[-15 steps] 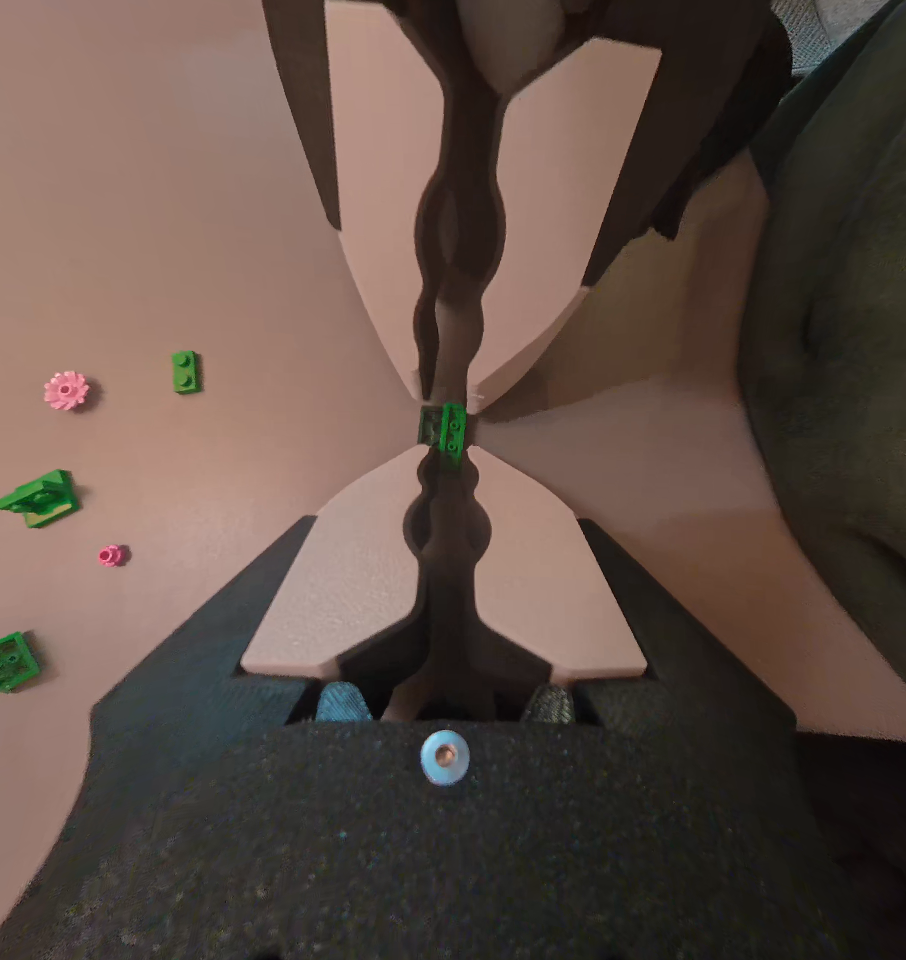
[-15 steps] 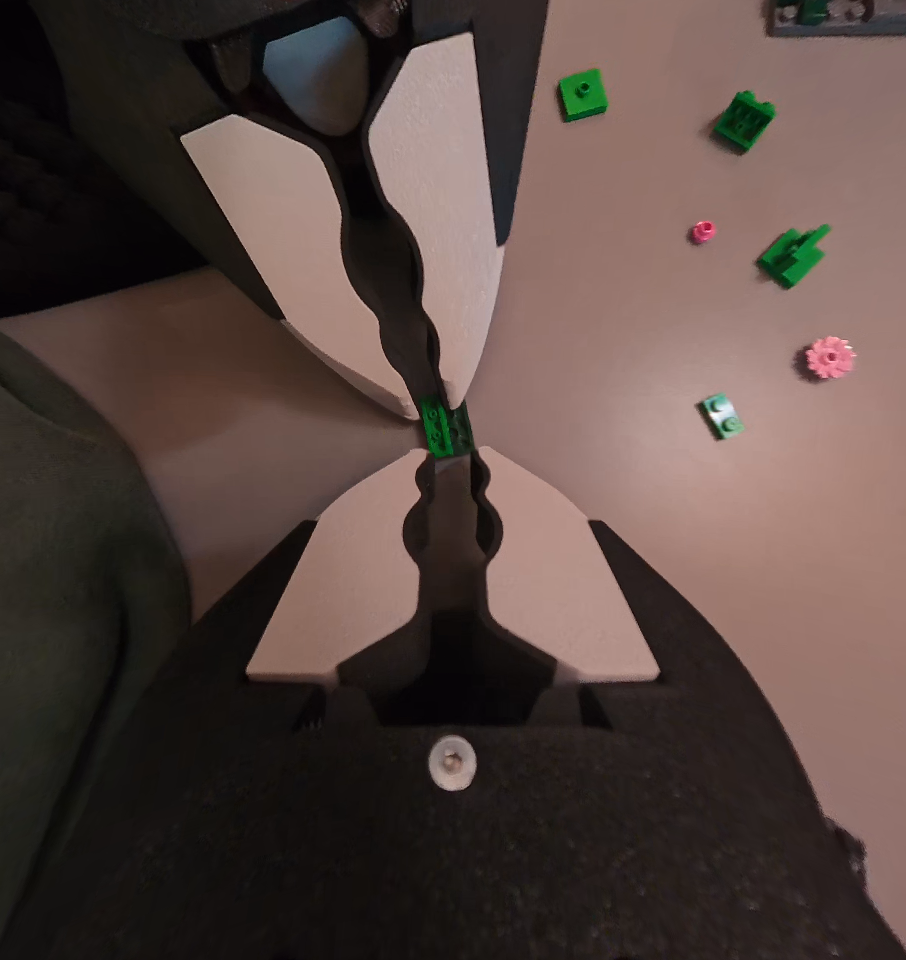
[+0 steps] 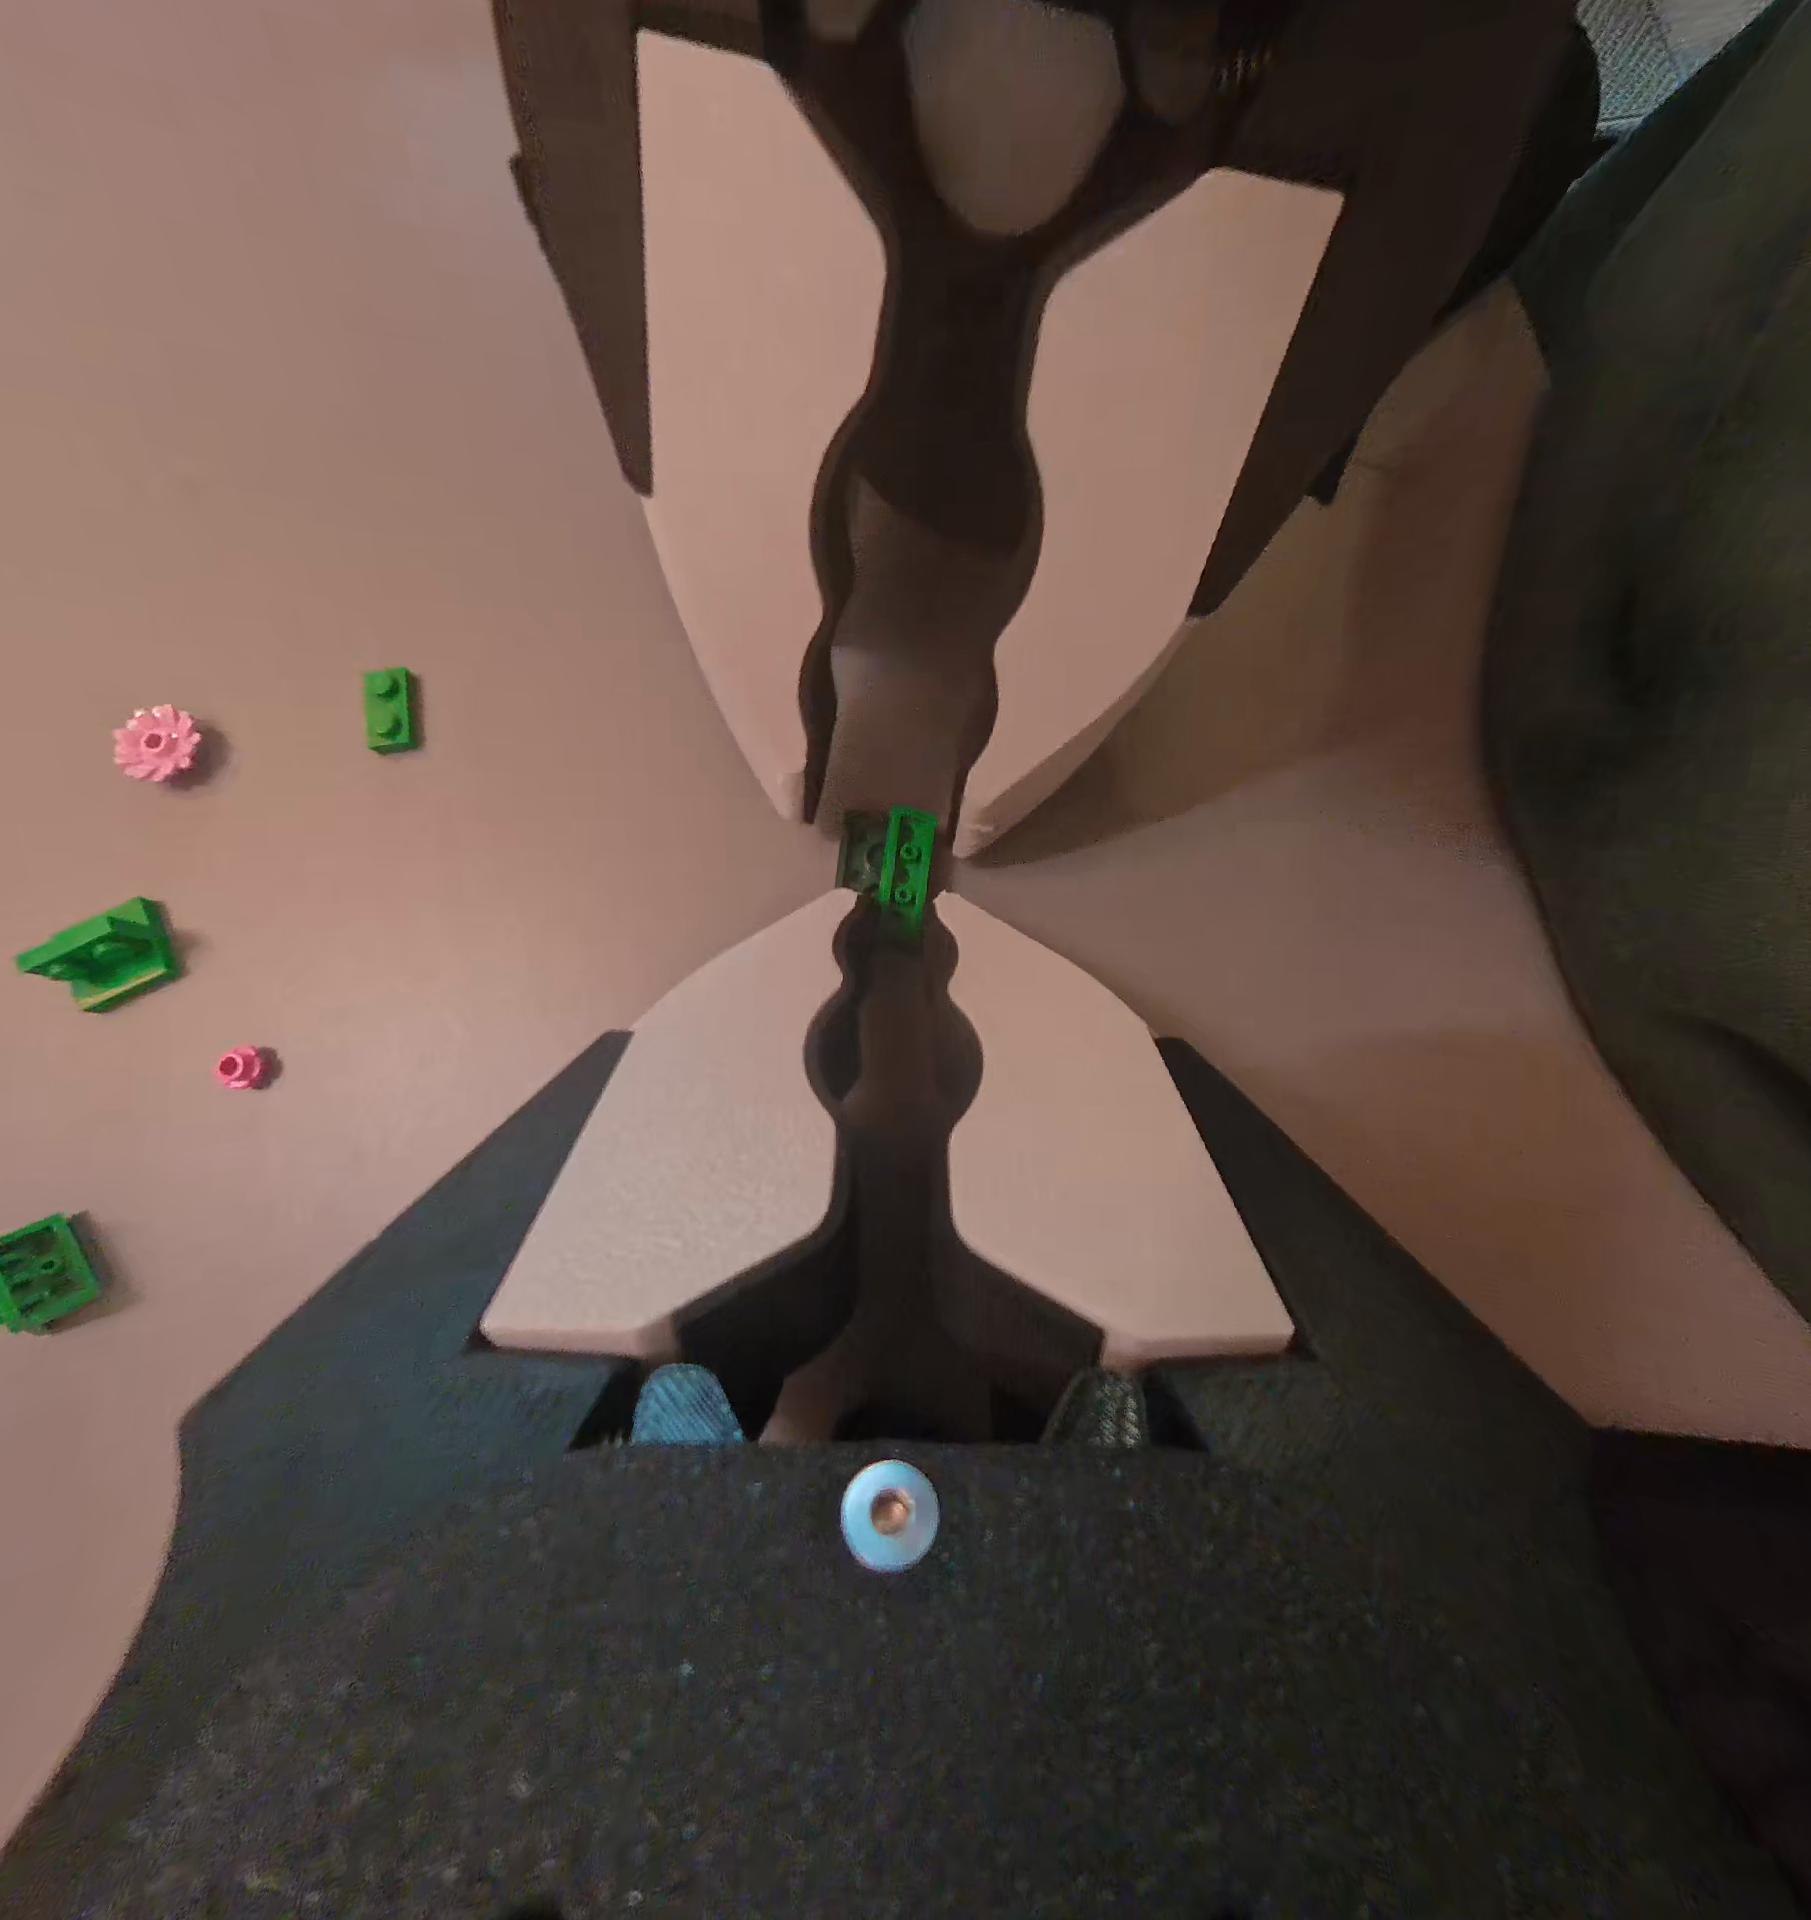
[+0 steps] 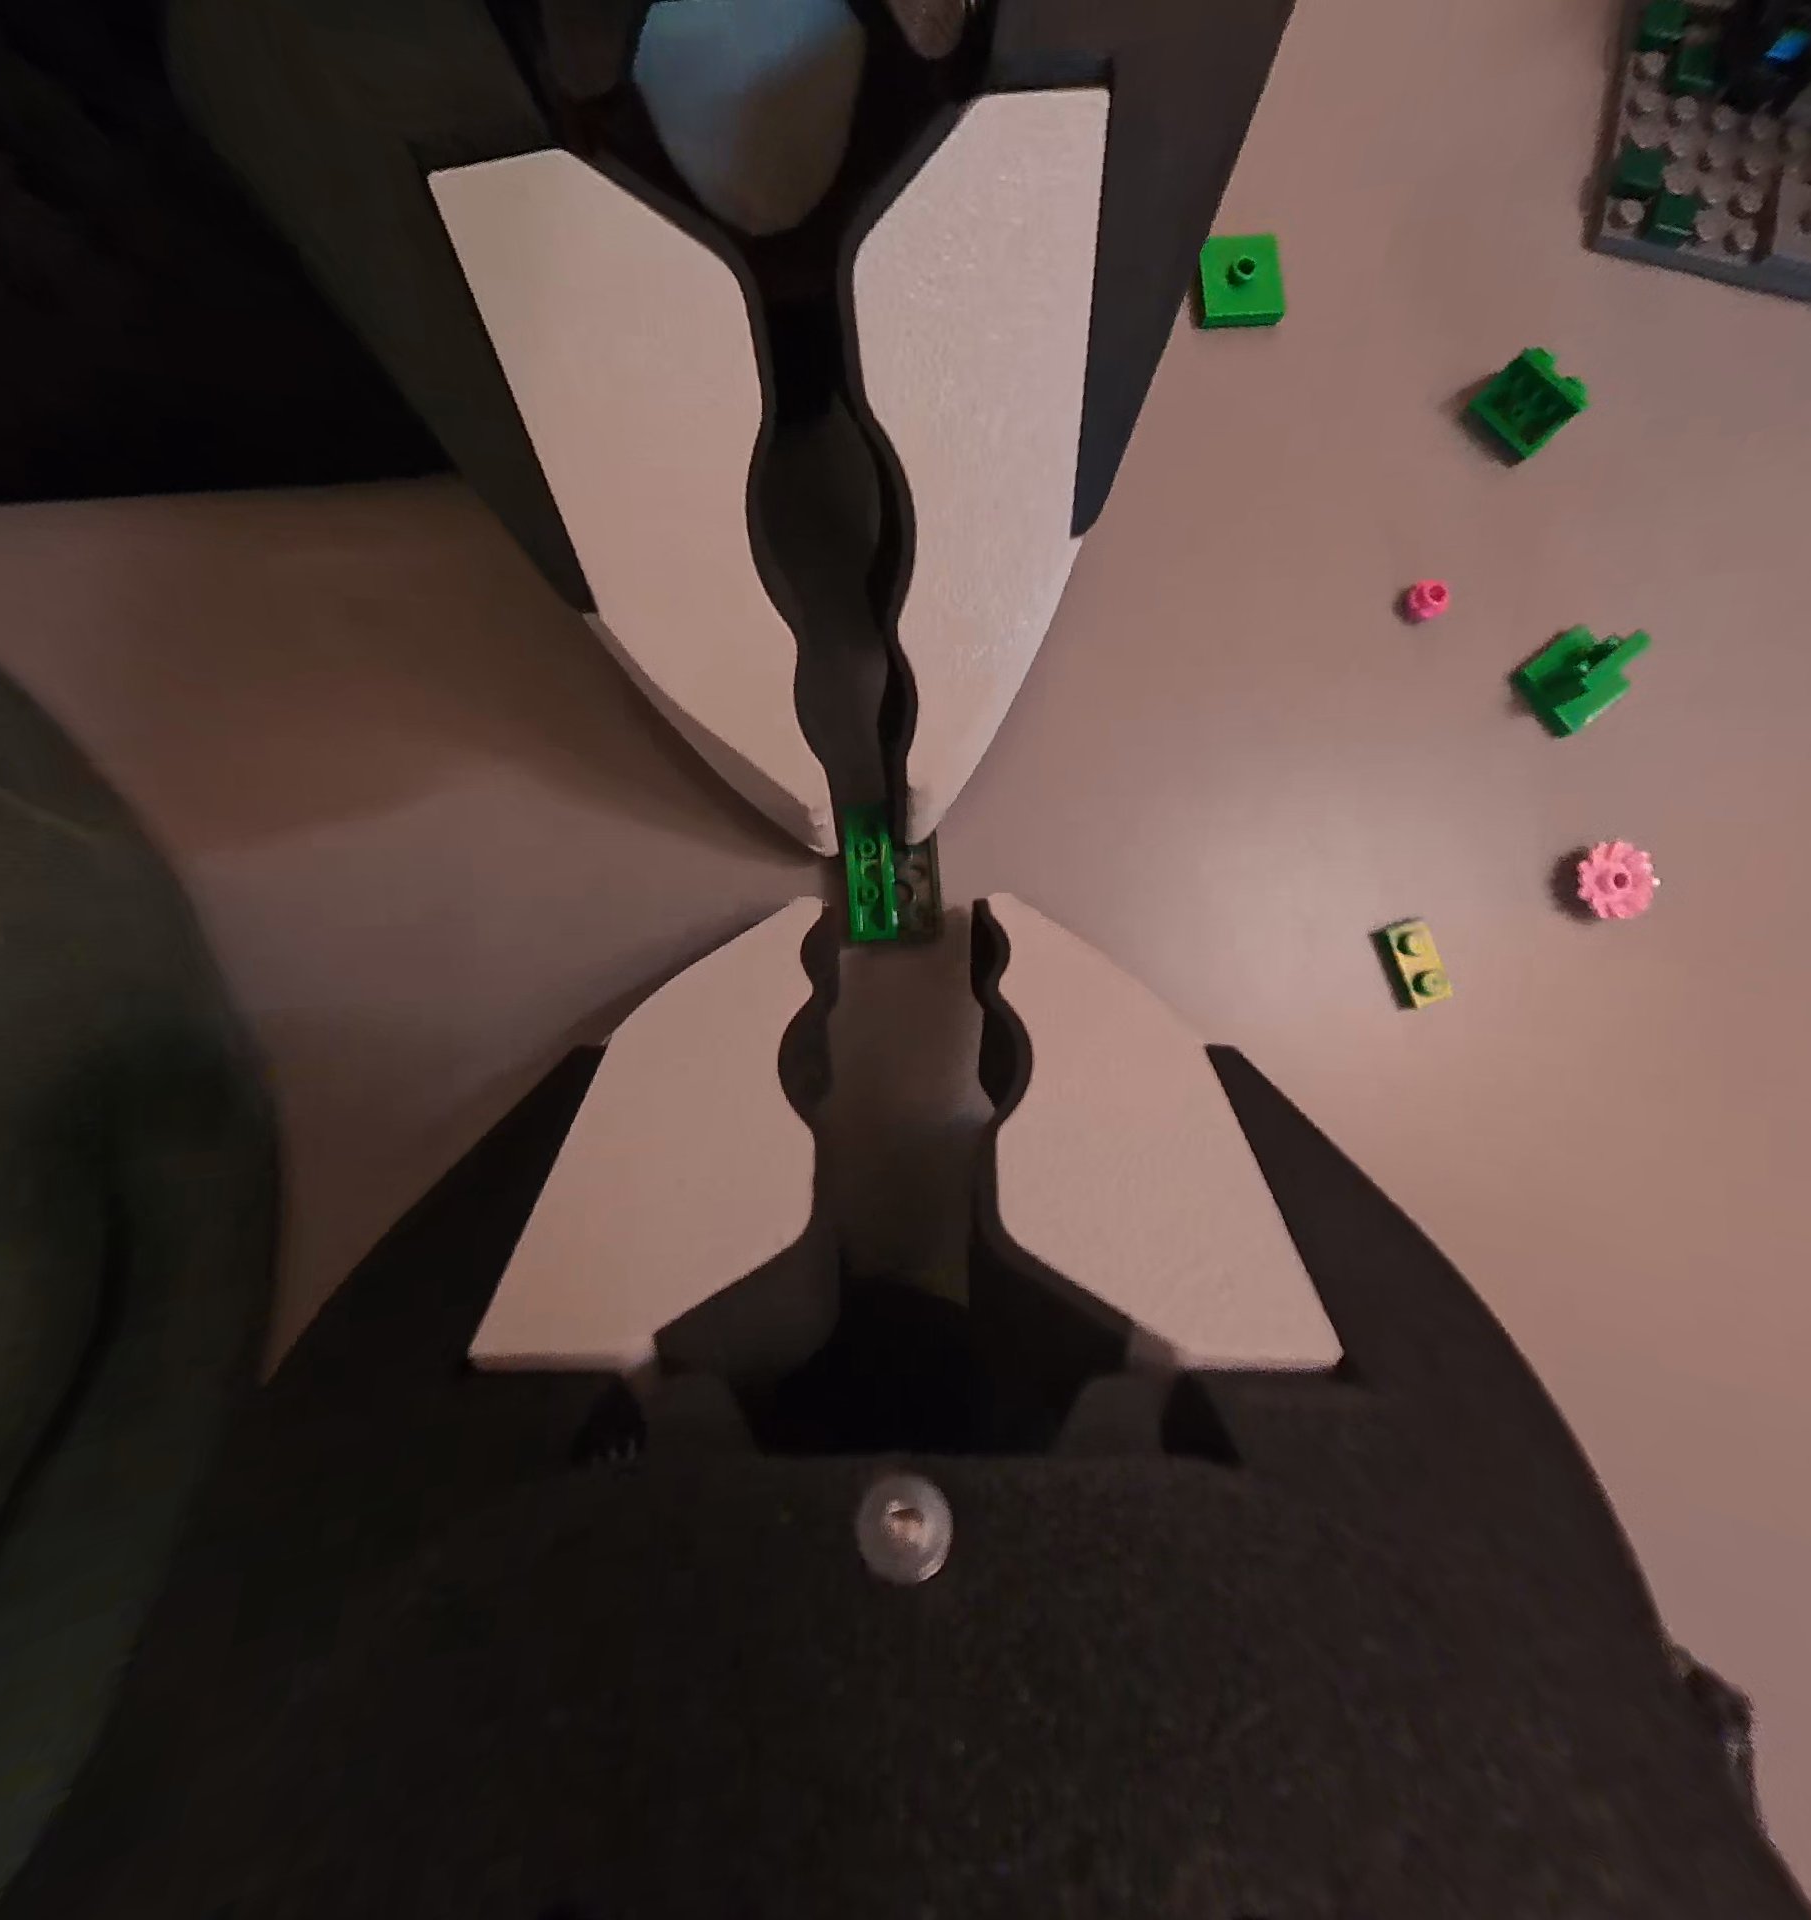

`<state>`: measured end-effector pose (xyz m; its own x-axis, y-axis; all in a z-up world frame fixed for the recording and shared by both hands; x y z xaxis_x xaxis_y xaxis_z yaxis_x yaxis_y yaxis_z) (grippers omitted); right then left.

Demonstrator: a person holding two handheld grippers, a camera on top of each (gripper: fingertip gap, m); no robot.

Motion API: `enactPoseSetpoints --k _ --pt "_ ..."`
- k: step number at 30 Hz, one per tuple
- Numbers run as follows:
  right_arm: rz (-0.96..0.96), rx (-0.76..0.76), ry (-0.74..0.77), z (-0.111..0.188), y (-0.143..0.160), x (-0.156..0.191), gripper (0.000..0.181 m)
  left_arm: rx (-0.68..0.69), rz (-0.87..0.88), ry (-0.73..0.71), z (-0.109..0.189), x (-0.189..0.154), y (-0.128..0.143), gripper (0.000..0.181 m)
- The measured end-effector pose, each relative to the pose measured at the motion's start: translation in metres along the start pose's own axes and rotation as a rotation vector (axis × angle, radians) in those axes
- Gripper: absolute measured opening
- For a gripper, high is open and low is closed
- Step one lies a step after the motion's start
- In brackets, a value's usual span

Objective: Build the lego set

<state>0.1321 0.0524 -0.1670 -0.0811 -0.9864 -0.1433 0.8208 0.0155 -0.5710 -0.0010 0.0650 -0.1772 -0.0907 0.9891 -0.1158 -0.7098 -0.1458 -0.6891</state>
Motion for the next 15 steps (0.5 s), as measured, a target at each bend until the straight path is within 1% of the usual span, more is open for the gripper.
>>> enactPoseSetpoints --k 7,11,15 --pt "0.025 0.030 -0.052 -0.0055 -0.0040 -0.0057 0.024 -0.005 0.004 0.006 0.0000 0.0008 0.0010 0.008" --pt "0.014 0.026 -0.100 -0.0066 -0.0041 -0.0080 0.017 -0.005 0.002 0.006 -0.0001 0.0008 0.0012 0.008" --pt "0.032 0.026 -0.116 -0.0069 -0.0042 -0.0100 0.016 -0.005 0.000 0.006 -0.0002 0.0006 0.0012 0.008"
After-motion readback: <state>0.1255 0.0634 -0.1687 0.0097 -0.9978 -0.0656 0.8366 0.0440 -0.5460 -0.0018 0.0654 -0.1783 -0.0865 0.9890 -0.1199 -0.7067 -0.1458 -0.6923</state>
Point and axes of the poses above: each gripper's, where its closed fingertips meet, z back along the fingers, y out of its underside, x = y × z across the jaws, the point moved 10 cm from there along z, back along the fingers, and after that the axes turned 9 degrees about z, right-handed, at the moved point
